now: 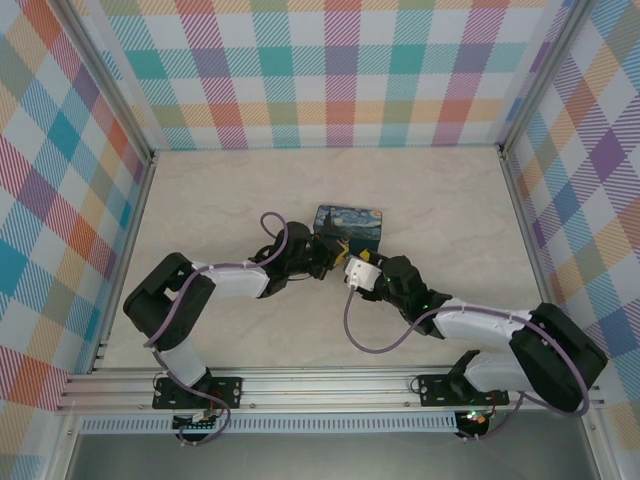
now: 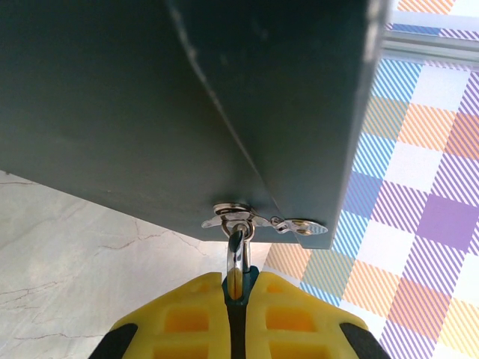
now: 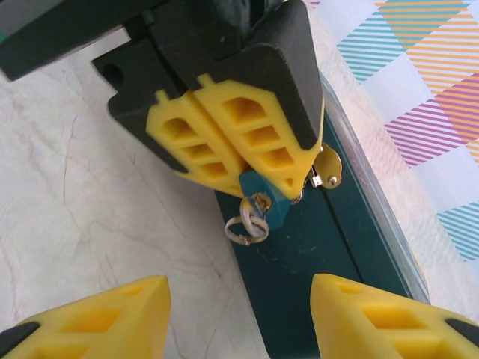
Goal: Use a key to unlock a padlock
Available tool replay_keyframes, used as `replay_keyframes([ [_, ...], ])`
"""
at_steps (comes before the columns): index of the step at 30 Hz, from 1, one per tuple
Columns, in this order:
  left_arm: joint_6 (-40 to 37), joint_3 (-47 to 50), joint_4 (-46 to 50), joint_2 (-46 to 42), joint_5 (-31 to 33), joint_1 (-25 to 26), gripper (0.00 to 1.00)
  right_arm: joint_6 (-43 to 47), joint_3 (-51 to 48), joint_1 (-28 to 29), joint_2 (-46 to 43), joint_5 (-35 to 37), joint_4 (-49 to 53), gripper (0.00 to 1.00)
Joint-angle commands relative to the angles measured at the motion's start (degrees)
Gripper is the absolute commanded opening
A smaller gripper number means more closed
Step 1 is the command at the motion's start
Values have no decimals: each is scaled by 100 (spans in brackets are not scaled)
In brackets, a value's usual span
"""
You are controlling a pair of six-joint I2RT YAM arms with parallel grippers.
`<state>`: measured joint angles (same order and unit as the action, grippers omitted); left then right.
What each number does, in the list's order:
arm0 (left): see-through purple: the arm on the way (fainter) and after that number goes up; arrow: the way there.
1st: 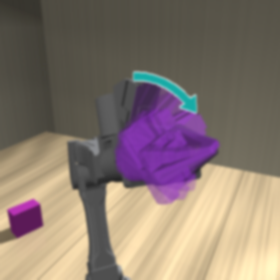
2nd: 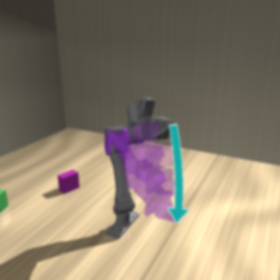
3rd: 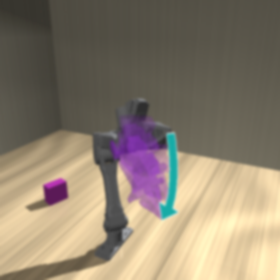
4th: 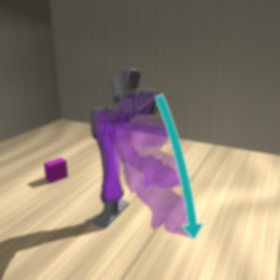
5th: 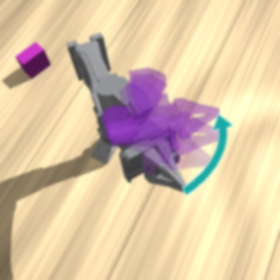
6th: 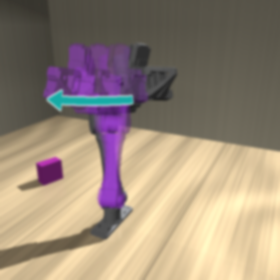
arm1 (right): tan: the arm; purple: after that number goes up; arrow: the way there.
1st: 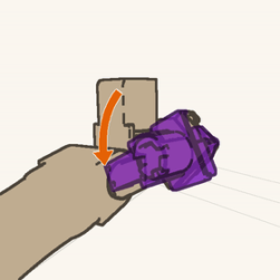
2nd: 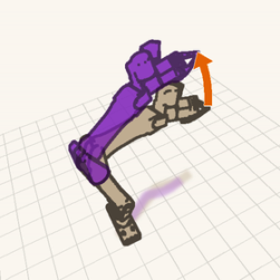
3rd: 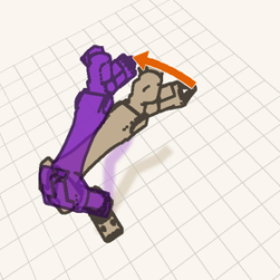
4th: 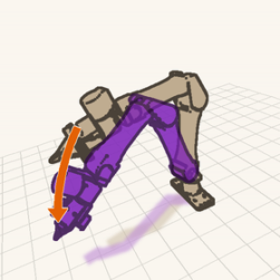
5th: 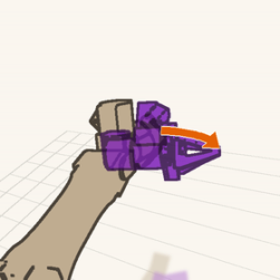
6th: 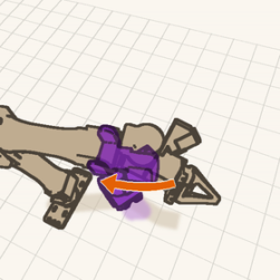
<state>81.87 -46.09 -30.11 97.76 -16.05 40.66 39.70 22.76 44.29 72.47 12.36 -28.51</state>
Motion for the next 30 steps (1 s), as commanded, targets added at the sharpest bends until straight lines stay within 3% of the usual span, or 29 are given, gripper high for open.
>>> replay_keyframes([
  [1, 93, -118, -65, -262, 32, 56, 0, -178, 204, 27, 171, -101, -608, 51],
  [6, 80, -133, -30, -301, 52, 62, 0, -134, 296, 27, 350, -58, -673, 48],
  [17, 91, -124, -30, -269, 50, 64, 0, -210, 397, 27, 584, -33, -717, 30],
  [30, 135, -123, -70, -187, 41, 64, 0, -375, 482, 27, 698, -110, -717, 21],
])
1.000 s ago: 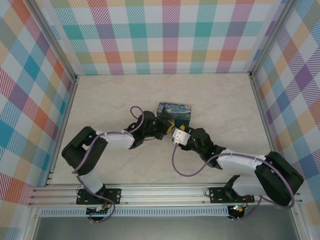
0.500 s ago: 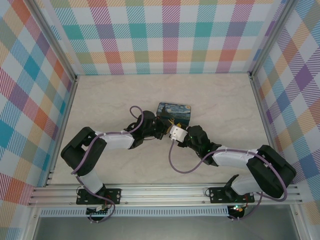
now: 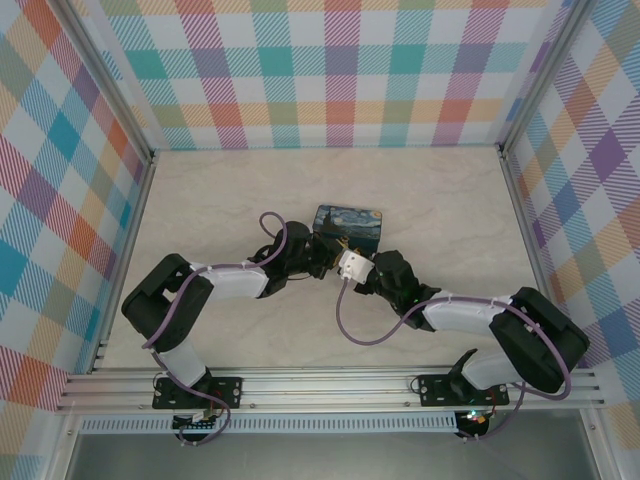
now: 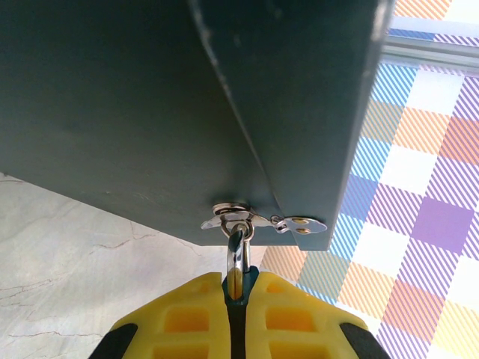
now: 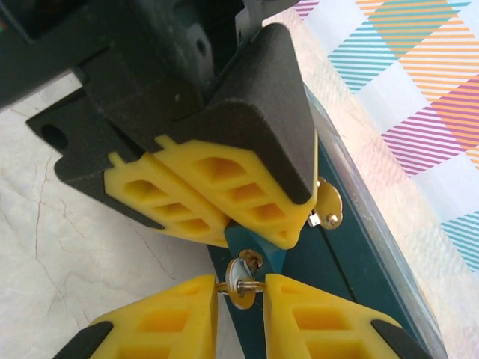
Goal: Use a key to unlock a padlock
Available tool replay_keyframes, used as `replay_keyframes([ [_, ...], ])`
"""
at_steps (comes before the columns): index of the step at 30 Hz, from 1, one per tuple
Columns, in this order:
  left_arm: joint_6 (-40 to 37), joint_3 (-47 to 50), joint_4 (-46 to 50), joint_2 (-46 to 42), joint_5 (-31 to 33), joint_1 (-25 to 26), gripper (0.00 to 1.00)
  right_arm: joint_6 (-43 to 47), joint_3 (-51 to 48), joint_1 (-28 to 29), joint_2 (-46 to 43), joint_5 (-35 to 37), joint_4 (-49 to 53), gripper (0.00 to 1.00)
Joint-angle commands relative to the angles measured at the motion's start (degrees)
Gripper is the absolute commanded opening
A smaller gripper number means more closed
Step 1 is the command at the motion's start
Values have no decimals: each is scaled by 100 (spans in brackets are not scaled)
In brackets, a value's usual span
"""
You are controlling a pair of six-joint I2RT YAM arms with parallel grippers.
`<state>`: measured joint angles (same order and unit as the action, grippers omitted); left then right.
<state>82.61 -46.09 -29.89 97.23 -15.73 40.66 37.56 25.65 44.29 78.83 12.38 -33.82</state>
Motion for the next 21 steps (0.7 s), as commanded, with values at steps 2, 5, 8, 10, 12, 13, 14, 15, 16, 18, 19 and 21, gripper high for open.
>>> replay_keyframes([
  [2, 79, -123, -108, -117, 8, 64, 0, -194, 203, 27, 79, -113, -186, 21],
  [5, 78, -128, -111, -93, -8, 70, 0, -269, 226, 27, 98, -130, -188, 19],
  [8, 98, -143, -127, -69, -22, 72, 0, -401, 269, 29, 124, -109, -186, 15],
  [10, 98, -146, -130, -55, -36, 72, 0, -501, 297, 29, 158, -79, -188, 11],
  [12, 99, -159, -140, -49, -44, 81, 0, -614, 324, 27, 189, -63, -186, 8],
  [13, 99, -160, -138, -46, -45, 80, 0, -701, 342, 27, 207, -53, -186, 6],
  [14, 94, -158, -140, -48, -37, 79, 0, -784, 352, 27, 222, -56, -186, 4],
  [15, 105, -163, -130, -46, -37, 82, 0, -887, 361, 27, 228, -44, -187, 3],
  [16, 106, -158, -140, -38, -39, 82, 0, -1010, 386, 22, 237, -34, -186, 1],
  [18, 106, -161, -139, -32, -30, 81, 0, -1223, 391, 26, 264, -55, -186, 0],
  [19, 109, -169, -135, -29, -27, 81, 0, -1344, 384, 29, 286, -88, -350, 0],
  [21, 107, -180, -137, -24, -33, 76, 0, -1635, 392, 35, 315, -93, -375, 0],
])
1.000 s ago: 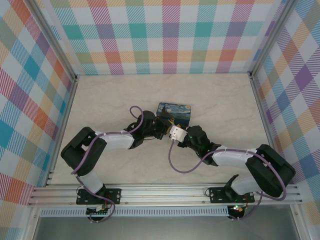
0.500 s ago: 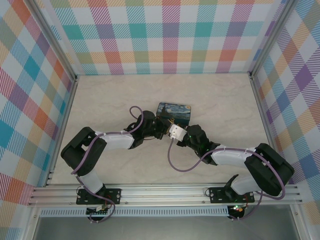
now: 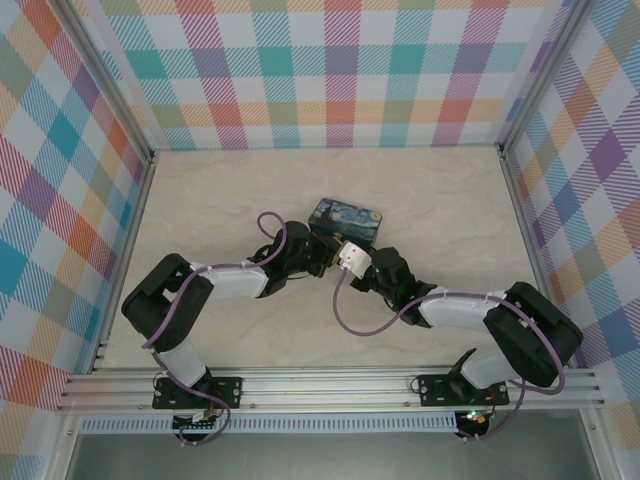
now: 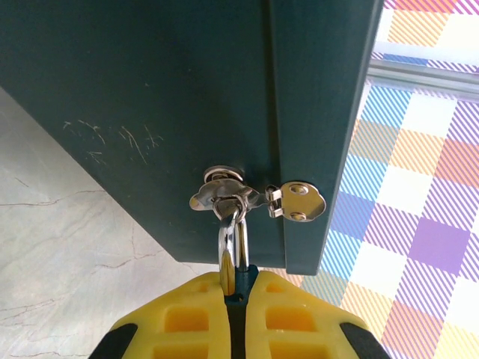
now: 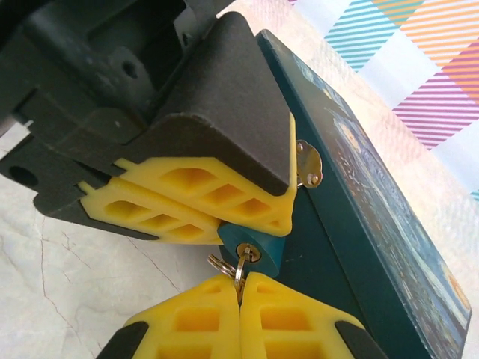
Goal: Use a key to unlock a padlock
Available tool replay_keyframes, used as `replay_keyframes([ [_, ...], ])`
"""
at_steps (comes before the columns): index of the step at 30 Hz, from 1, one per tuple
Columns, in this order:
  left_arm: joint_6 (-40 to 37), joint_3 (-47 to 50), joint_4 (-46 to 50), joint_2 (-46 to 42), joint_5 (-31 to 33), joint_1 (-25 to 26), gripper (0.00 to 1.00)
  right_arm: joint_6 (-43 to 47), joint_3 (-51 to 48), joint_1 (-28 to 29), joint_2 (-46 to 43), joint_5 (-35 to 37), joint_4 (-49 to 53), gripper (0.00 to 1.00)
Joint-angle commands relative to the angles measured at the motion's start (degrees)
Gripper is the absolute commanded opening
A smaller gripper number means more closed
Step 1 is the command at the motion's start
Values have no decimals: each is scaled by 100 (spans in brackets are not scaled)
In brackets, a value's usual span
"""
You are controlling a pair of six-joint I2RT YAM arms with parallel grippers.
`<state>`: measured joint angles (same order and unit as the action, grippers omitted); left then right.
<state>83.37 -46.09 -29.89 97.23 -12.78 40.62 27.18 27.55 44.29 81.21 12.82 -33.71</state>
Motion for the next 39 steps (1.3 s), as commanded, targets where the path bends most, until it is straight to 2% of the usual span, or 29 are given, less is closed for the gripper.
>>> replay_keyframes([
  [1, 41, -181, -140, -14, -335, 86, 0, -738, 205, 31, 87, -134, -373, 0],
  [9, 20, -178, -93, -11, -289, 81, 0, -1170, -8, 29, 55, -218, -502, 1],
  [11, -36, -158, -29, -21, -265, 82, 0, -1147, -102, 27, -14, -186, -487, 8],
  [13, -120, -132, 71, -36, -209, 86, 0, -1158, -239, 14, -130, -195, -496, 23],
  [16, -279, -50, 235, -49, -101, 82, 0, -1244, -391, -48, -372, -340, -286, 37],
  [22, -498, 147, 313, 29, -5, 85, 0, -1796, -775, -336, -1315, -521, 513, 57],
  [30, -686, 338, 383, 128, 75, 282, 0, -3277, -533, -1212, -2193, -569, 1645, 67],
  [35, -575, 390, 426, 210, 148, 546, 0, -4740, -195, -2033, -2047, -1103, 2299, 70],
  [39, -456, 483, 312, 318, 253, 651, 0, -5140, 24, -2223, -1736, -1417, 2575, 72],
])
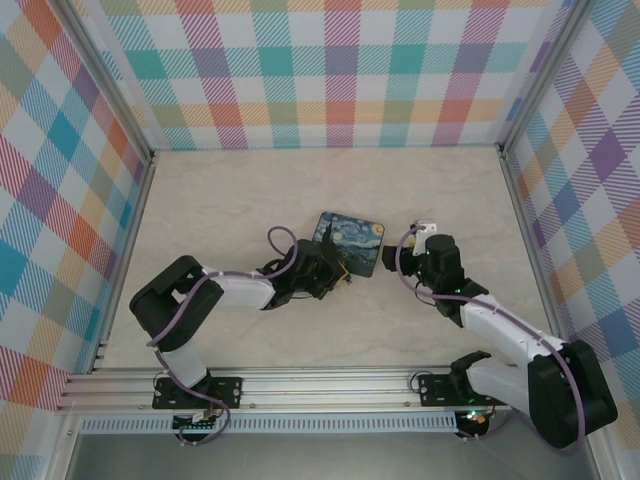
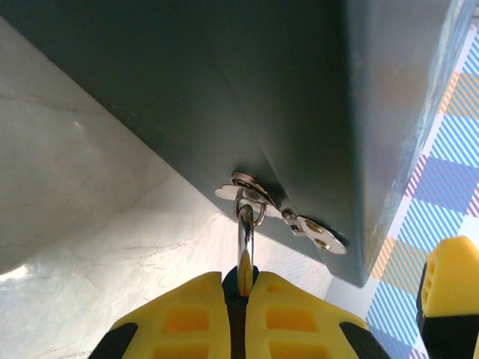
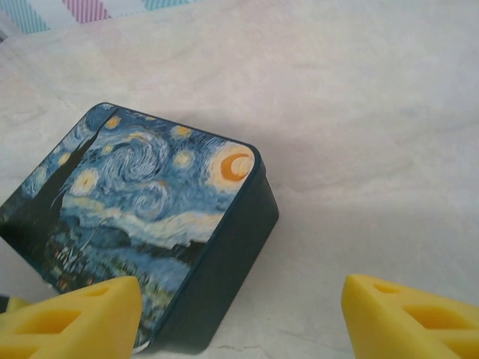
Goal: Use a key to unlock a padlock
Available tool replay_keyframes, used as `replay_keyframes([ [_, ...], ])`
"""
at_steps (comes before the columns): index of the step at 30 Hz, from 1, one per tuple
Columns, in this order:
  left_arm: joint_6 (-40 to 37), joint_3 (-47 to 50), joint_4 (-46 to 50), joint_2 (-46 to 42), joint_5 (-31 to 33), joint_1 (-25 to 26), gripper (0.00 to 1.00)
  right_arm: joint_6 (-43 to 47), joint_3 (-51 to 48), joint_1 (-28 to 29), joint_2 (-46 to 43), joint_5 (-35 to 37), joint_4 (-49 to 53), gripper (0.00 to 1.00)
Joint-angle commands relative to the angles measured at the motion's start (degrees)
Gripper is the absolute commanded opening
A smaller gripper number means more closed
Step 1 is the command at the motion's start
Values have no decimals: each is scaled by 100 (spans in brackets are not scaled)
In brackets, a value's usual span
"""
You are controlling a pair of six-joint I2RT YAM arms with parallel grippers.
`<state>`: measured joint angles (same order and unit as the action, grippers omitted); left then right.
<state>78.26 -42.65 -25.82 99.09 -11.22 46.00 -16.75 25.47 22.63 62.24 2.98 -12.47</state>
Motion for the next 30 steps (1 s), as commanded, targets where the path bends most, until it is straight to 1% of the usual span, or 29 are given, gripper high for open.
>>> replay_keyframes([
  [1, 94, 184, -182, 174, 126, 120, 0, -763, 260, -67, 221, -480, 468, 72],
  [6, 146, 232, -343, 290, 164, 123, 0, -851, 226, -100, 335, -470, 434, 73],
  [12, 181, 240, -397, 400, 173, 127, 15, -930, 241, -151, 450, -482, 466, 74],
  [13, 171, 244, -397, 396, 191, 130, 18, -952, 249, -147, 476, -506, 458, 74],
  [17, 70, 270, -270, 264, 284, 122, 33, -988, 328, -177, 583, -552, 476, 76],
  [22, -52, 309, 40, 3, 437, 102, 44, -995, 414, -221, 658, -571, 530, 77],
  [27, -172, 479, 342, -465, 672, -2, 50, -1013, 416, -263, 641, -623, 531, 81],
  [30, -490, 457, 957, -1033, 943, -148, 58, -1103, 418, -367, 614, -791, 500, 84],
])
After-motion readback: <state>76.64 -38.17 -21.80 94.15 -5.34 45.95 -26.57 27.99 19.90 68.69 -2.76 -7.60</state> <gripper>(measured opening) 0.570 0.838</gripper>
